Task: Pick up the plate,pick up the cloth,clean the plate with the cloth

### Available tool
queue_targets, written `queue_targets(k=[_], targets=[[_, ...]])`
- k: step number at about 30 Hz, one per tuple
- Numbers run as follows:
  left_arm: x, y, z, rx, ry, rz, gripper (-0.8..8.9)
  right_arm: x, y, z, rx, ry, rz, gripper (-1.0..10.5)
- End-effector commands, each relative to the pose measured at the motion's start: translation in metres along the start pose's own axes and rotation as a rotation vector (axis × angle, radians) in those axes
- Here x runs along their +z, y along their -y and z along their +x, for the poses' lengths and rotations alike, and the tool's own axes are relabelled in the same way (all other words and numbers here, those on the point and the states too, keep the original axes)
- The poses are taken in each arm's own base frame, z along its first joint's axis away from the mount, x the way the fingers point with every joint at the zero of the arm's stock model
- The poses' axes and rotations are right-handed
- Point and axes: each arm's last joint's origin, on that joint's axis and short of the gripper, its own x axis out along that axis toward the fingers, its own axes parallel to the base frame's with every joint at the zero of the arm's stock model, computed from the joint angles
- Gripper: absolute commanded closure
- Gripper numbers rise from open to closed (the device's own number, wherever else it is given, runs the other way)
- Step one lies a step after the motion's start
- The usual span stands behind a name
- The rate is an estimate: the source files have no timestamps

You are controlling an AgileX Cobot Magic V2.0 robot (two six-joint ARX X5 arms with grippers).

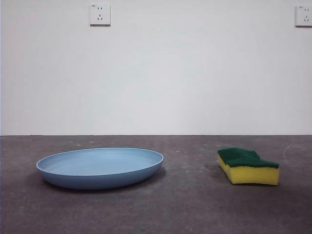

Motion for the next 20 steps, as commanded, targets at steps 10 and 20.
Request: queue_targets(k=[10,20], targets=[[0.001,0.000,0.001,-0.003,0.039,0.011,8.14,0.001,0.000,0.001,0.010,0.034,0.220,9.6],[0.021,0.002,-0.005,-0.018,0.108,-0.093,8.21,0.044,-0.004,-0.009,0.031,0.136,0.387,9.6]])
